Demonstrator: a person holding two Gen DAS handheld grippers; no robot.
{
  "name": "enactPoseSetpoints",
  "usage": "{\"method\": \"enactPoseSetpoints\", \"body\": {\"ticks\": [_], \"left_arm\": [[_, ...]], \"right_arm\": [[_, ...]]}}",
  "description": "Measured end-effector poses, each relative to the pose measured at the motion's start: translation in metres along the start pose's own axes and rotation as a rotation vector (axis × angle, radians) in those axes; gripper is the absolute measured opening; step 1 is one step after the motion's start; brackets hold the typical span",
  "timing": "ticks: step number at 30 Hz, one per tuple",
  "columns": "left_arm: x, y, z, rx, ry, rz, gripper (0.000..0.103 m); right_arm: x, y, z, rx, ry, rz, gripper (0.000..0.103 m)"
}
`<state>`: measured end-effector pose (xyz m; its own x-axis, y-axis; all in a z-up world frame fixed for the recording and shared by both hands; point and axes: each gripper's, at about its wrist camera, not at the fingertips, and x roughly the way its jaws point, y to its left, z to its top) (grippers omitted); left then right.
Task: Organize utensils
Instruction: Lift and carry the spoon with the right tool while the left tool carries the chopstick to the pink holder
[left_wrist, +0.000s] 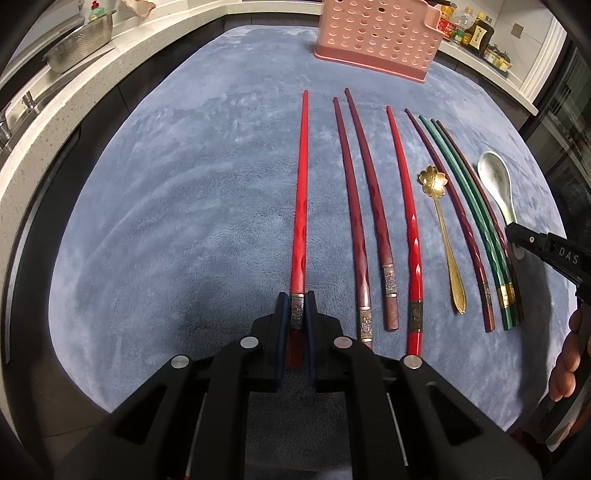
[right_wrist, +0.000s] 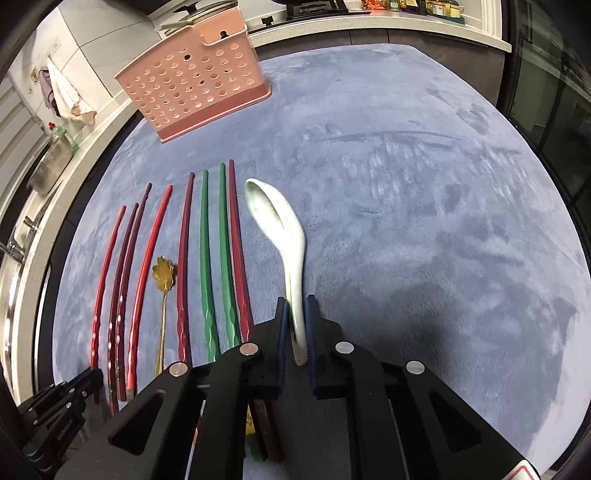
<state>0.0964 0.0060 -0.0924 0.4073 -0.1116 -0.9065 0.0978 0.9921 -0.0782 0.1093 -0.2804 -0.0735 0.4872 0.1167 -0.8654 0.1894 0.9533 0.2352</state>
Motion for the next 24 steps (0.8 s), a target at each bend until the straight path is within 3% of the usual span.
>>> {"method": "enactPoseSetpoints", "body": {"ticks": [4,12,24], "left_arm": [[-0.011,0.007,0.001,-0.038,0.001,-0.034,0.007],[-0.061,0.011,0.020,-0.026,-0.103,-0.021,0.007],[-0.133,0.015,0.113,-0.009,-0.310,-0.006,0.006]], "right_arm": [[-0.020,0.003,0.001,-0.009,-0.024,-0.004,0.007],[-0.069,0.006,0.018,-0.019,-0.098,-0.030,0.006],[-0.108,0.027,0.080,-0.056,-0.211,0.000,0.006]]}}
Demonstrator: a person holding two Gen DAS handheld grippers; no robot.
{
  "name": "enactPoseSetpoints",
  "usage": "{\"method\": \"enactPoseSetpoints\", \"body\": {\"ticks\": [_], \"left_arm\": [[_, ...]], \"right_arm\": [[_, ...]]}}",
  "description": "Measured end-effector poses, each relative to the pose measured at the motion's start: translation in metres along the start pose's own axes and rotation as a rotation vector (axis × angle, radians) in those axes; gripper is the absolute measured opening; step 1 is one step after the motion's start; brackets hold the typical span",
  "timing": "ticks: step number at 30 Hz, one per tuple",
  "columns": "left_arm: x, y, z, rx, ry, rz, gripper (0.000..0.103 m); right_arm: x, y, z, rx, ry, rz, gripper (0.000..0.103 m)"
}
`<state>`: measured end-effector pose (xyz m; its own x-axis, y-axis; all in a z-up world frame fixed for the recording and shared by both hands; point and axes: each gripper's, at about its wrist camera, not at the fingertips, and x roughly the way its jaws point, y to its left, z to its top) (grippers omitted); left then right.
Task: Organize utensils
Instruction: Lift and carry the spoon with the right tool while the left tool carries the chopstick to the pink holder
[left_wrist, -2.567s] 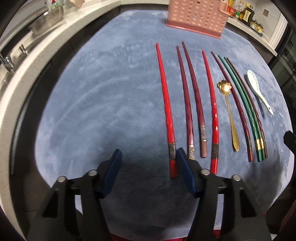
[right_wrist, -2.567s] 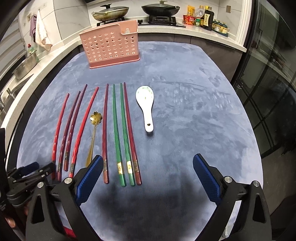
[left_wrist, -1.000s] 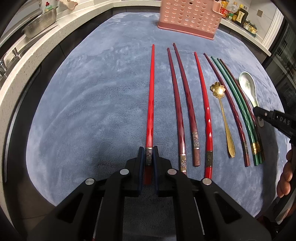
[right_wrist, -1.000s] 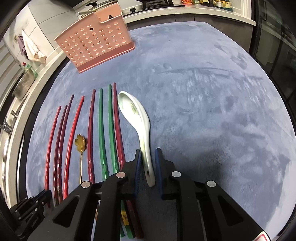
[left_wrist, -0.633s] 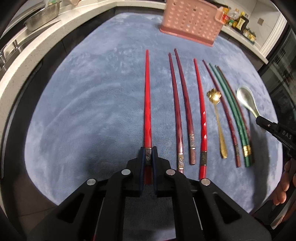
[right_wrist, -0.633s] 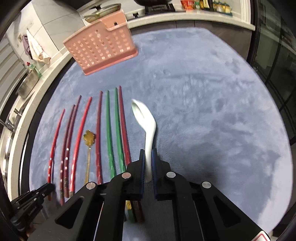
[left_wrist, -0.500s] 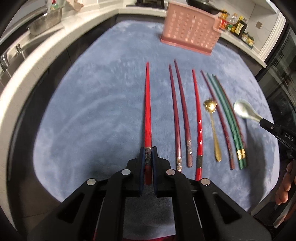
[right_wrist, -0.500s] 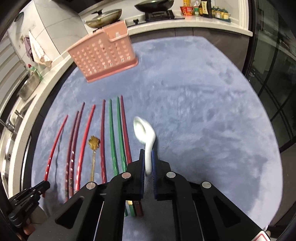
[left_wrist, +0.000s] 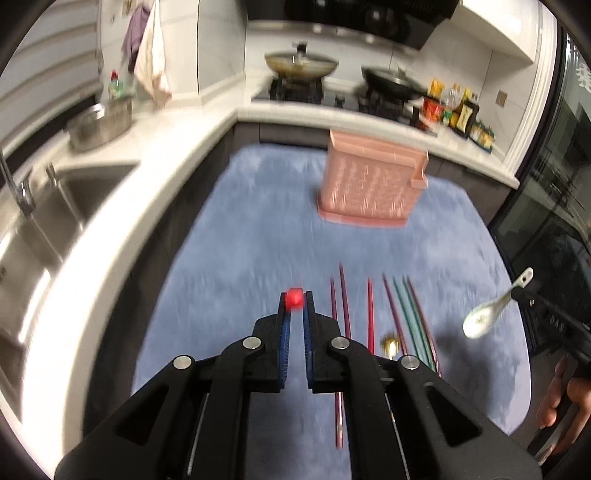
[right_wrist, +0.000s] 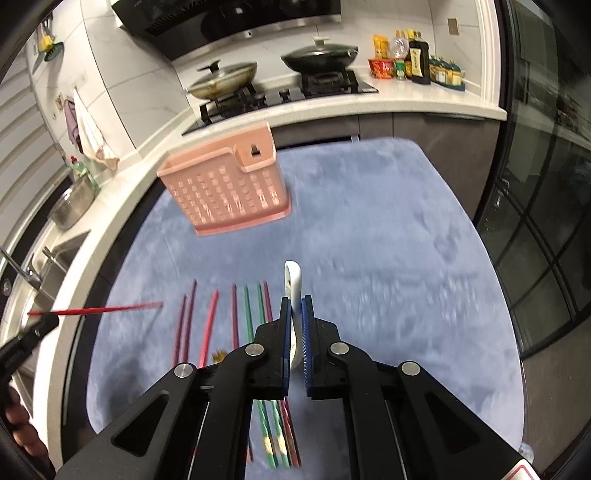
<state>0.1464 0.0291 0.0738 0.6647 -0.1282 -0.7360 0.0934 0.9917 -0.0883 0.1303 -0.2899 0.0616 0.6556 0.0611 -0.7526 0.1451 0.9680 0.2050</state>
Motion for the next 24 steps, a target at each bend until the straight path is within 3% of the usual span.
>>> {"method": "enactPoseSetpoints", "body": {"ticks": [4,17,24], "left_arm": [[-0.004,-0.001,0.045,0.002,-0.073,0.011,0.006],[-0.020,-0.025,0.196,-0.010,-0.308,-0.076,0.006],[0.011,-0.038,0.242,-0.025,-0.345,-0.092,0.006]], "right_arm": [[0.003,0.009,0.032,-0.017,-0.036,0.021,0.006],[0.032,0.036,0.158,-0.063,-0.170,0.046,0.006],[0.074,0.053,0.200,-0.072,-0.177,0.057,0.006]]}}
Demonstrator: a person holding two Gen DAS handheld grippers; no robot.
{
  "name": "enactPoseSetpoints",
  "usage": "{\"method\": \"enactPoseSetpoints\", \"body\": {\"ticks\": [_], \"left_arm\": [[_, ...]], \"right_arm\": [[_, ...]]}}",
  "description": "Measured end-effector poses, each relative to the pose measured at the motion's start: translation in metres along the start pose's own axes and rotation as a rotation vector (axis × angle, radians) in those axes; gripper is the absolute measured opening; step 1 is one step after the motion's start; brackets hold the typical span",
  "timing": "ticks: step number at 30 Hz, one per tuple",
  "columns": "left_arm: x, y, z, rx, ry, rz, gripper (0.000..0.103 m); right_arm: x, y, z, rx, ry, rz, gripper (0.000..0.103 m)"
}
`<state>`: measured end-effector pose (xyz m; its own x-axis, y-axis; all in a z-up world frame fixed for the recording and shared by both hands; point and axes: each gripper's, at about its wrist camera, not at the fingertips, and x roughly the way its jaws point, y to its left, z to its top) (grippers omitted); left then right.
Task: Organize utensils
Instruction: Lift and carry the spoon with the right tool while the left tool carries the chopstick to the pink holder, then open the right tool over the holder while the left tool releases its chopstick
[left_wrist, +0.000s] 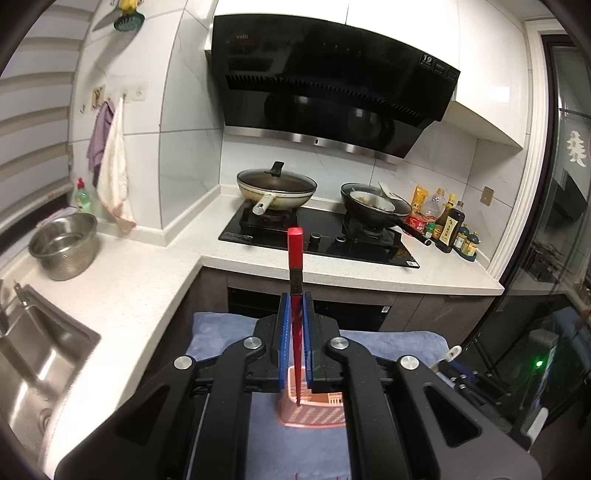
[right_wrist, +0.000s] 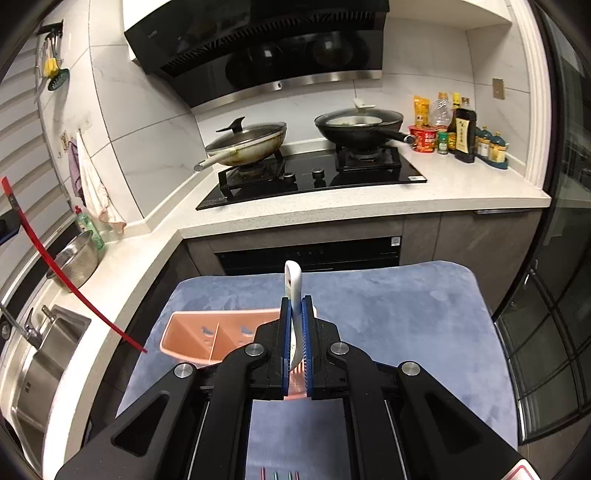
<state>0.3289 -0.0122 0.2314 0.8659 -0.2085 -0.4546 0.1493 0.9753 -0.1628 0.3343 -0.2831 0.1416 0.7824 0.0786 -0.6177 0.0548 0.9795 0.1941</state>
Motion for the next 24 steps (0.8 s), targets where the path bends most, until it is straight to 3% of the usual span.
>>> {"method": "enactPoseSetpoints", "body": {"ticks": [10,18,19,20,22,24], "left_arm": [[0.066,-0.002,-0.017,-0.024,0.055,-0.007,0.006],[0.088,0.003,-0.042,-0.019,0.112,0.021,0.007],[0.088,0.004,-0.043,-0.016,0.114,0.033,0.011],[0.087,0.005,-0.044,-0.018,0.118,0.044,0.026],[0.082,0.009,-0.046,-0.032,0.115,0.060,0.041],[0.073,0.009,-0.048,-0.019,0.107,0.065,0.041]], "right_arm": [[0.065,0.000,-0.012,-0.001,0.082,-0.008,0.006],[0.082,-0.007,-0.026,0.002,0.120,-0.012,0.008],[0.080,-0.007,-0.026,0.003,0.116,-0.015,0.009],[0.078,-0.008,-0.026,0.004,0.112,-0.018,0.010],[0.071,-0.009,-0.025,0.010,0.104,-0.019,0.010],[0.062,-0.010,-0.026,0.015,0.098,-0.018,0.010]]}}
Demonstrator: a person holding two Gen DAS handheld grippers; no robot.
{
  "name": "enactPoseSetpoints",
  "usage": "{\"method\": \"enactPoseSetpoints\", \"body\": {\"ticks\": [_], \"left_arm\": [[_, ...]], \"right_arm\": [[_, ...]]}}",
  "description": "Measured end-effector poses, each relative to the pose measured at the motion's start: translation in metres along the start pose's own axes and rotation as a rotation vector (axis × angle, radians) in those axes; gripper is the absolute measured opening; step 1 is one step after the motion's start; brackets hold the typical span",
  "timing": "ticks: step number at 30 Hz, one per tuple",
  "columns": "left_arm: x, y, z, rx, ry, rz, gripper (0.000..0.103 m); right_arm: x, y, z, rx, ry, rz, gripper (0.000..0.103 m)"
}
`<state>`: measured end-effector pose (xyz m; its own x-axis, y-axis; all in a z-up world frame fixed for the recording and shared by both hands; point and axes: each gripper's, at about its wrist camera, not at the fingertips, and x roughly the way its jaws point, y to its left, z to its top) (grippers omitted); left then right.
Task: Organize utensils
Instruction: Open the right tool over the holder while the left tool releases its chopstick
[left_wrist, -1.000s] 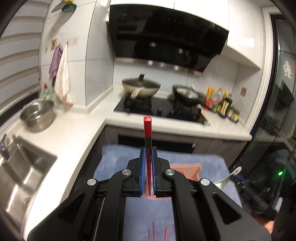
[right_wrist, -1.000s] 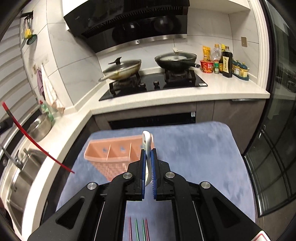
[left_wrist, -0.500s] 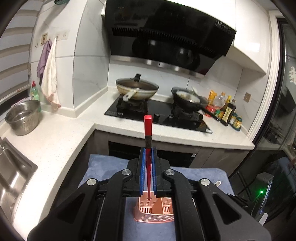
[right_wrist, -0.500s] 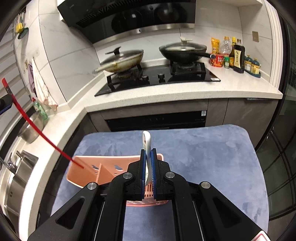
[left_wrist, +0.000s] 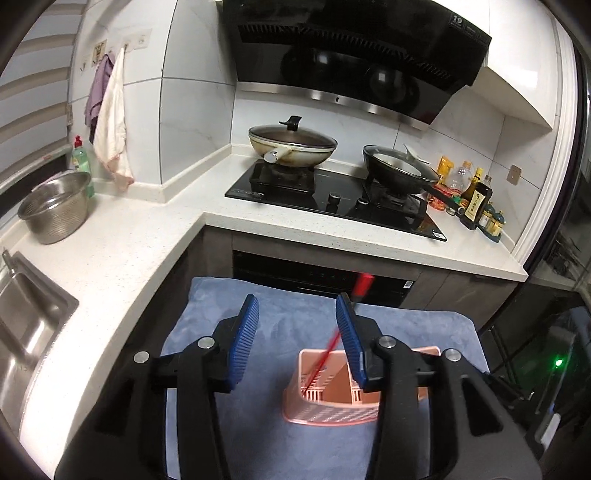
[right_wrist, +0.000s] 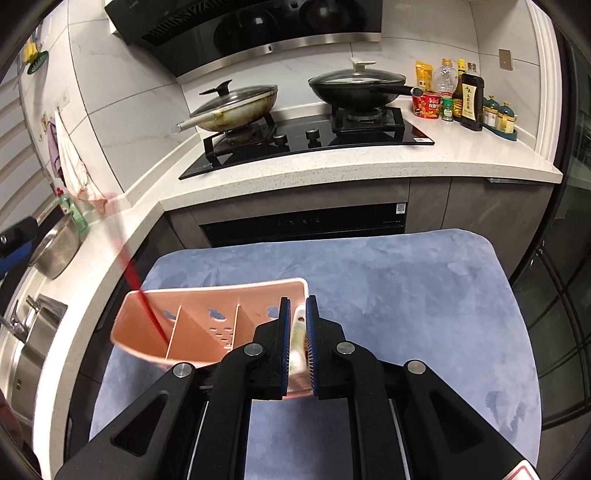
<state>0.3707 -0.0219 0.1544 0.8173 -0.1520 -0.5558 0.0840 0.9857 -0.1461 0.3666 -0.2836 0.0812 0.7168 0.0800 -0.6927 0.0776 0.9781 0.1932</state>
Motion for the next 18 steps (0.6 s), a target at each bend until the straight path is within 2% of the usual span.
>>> {"method": "enactPoseSetpoints", "body": {"ticks": [2,5,7,11,14,18], "left_arm": [[-0.010,0.000,-0.005,0.015,-0.003,0.010,0.042],[-0.025,0.004,-0.019,0.018,0.013,0.011,0.042],[-0.036,0.008,-0.033,0.012,0.035,0.012,0.042],[-0.058,0.015,-0.070,0.022,0.082,0.026,0.042],[-0.072,0.021,-0.104,0.022,0.132,0.032,0.042],[-0.087,0.028,-0.154,0.029,0.194,0.038,0.042]], "right_arm": [[-0.014,-0.002,-0.003,-0.001,-0.011,-0.002,0.012],[-0.041,-0.004,-0.015,0.000,-0.032,-0.005,0.022],[-0.054,-0.006,-0.025,0.002,-0.028,0.002,0.024],[-0.087,-0.011,-0.064,0.004,0.007,0.011,0.024],[-0.105,-0.016,-0.097,0.005,0.036,0.004,0.030],[-0.124,-0.020,-0.148,-0.015,0.081,-0.035,0.032]]}}
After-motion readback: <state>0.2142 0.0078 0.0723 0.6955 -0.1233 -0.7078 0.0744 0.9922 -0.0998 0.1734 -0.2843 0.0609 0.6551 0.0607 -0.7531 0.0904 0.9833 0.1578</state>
